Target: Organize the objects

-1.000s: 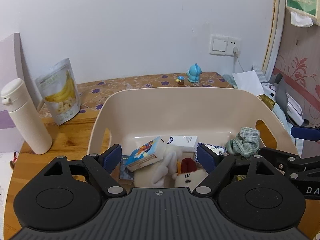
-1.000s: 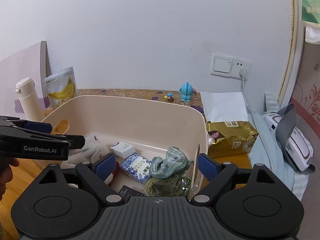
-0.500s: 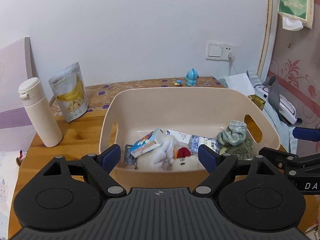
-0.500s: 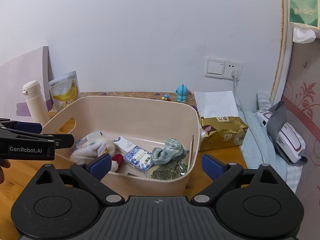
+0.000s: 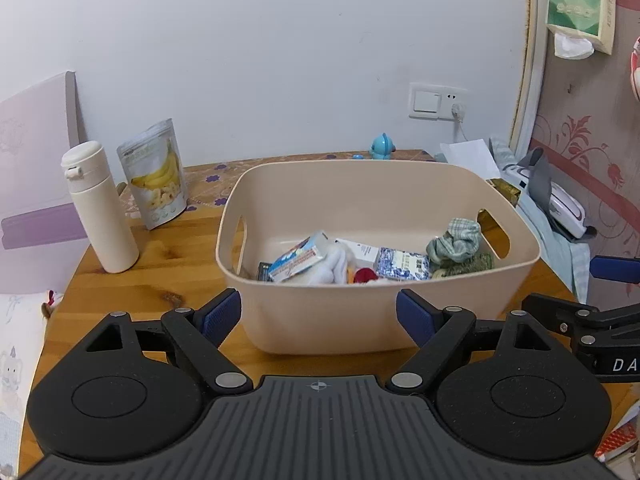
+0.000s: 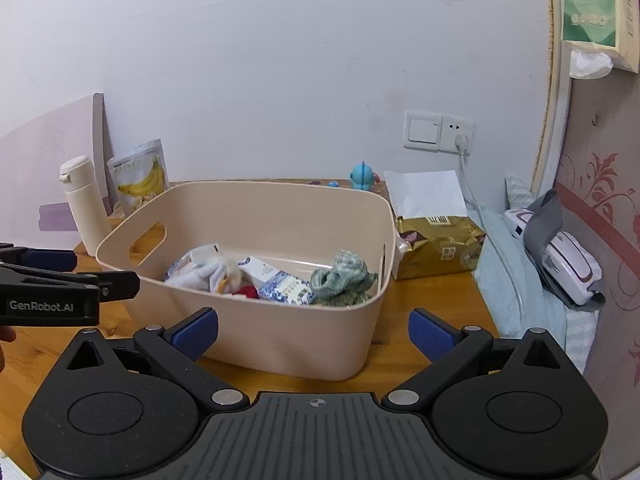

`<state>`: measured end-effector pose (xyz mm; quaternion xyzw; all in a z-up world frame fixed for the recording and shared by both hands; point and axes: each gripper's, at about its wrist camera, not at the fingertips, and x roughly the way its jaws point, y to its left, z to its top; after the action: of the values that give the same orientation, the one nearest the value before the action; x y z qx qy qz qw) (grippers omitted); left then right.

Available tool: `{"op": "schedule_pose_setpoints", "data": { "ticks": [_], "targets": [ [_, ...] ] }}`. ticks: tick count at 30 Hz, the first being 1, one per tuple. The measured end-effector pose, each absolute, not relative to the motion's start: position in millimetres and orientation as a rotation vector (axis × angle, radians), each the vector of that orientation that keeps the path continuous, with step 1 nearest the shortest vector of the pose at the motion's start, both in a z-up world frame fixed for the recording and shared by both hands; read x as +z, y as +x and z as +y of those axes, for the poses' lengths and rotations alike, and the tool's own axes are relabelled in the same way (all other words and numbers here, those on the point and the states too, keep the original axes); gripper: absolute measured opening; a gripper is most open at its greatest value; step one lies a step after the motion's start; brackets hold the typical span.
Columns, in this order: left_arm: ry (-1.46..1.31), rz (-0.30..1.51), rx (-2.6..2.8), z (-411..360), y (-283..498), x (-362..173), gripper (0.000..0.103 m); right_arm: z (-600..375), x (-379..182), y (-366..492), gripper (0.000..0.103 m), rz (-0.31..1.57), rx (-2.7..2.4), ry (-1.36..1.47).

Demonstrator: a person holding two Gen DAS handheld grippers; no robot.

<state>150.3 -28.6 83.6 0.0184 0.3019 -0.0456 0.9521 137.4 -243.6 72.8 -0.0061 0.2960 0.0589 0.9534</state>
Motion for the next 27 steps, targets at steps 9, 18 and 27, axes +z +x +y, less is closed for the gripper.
{"op": "schedule_pose_setpoints", "data": {
  "ticks": [9, 18, 27],
  "targets": [
    [0.038, 0.614, -0.087, -25, 122, 75, 0.086, -245, 66, 109, 0.103, 0.597, 0.109, -0.007],
    [0.036, 0.598, -0.079, -22, 89, 73, 0.086, -243, 64, 77, 0.103, 0.583, 0.102, -0.025],
    [0.036, 0.581, -0.082, -15, 54, 76, 0.086, -238, 66, 48, 0.103, 0.563, 0.116, -0.019]
  ]
}}
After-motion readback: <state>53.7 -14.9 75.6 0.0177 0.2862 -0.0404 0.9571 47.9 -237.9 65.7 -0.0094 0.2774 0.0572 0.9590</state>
